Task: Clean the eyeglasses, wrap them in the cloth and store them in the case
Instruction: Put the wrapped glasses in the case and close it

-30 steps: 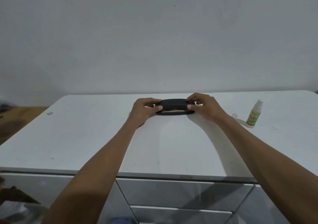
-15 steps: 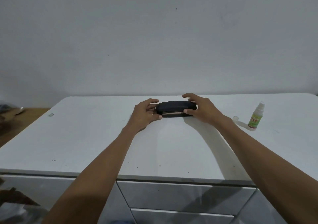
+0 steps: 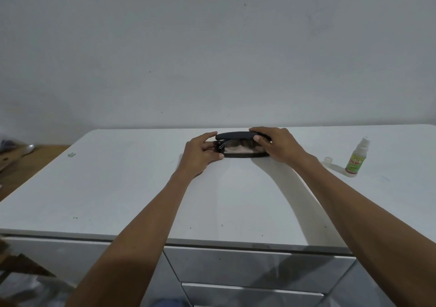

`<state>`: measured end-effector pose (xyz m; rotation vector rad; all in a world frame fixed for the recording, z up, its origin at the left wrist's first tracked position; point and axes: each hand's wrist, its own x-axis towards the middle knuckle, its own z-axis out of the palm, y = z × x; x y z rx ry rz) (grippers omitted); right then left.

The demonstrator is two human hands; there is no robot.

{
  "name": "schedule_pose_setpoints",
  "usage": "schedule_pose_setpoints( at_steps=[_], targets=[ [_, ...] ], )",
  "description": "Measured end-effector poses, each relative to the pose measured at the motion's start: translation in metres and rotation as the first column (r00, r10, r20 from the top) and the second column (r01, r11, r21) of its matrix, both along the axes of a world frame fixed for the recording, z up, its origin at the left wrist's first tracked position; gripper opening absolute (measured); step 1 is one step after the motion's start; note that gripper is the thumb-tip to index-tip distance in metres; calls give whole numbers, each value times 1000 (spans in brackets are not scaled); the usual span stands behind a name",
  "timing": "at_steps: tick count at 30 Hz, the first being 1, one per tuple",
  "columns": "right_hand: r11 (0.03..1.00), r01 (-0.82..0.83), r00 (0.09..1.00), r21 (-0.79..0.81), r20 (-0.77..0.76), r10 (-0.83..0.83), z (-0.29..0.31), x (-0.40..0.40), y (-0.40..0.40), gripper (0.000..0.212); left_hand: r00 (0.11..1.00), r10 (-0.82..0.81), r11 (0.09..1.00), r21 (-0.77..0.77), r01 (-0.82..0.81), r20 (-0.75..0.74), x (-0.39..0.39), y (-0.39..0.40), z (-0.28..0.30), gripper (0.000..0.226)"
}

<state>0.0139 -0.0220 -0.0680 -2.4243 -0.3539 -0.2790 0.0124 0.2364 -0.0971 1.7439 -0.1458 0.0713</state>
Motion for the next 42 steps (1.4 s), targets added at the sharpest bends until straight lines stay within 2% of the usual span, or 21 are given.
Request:
schedule_pose_setpoints(
  at_steps=[5,8,11,16,20,24,28,34,42],
  targets=[
    [999,-14,1000,32,-21,15,1,-5,0,35,1000,10,1000,2,-10,22,-3,-2,4,112],
    [999,-27,999,18,-19,27,0,-8,-1,36,1000,-6,998,55,4,31,-2,-2,3,116],
    [999,-32,999,21,-35,33,0,-11,-3,38,999,-29,995,98,25,39,-3,-3,2,106],
    [999,-39,996,28,-80,41,-3,-12,-5,41,987,16,929,363,-73,158,-8,-6,2,65],
    [999,-32,997,-19,-65,31,-6,-14,0,39,984,8,894,440,-86,176,-12,-9,3,60],
    [1000,-15,1000,-20,-16,15,-12,-16,2,36,982,33,886,449,-116,187,-10,-8,1,57],
    [1000,-10,1000,-28,11,10,-17,-21,5,45,966,-39,855,509,-99,254,-9,-8,-2,51],
    [1000,27,999,-1,45,-27,-24,-18,5,52,971,-55,886,460,-60,233,1,-10,1,61],
    [990,104,992,97,68,-110,-12,23,1,50,990,-8,986,167,-17,144,41,-32,15,55]
  ],
)
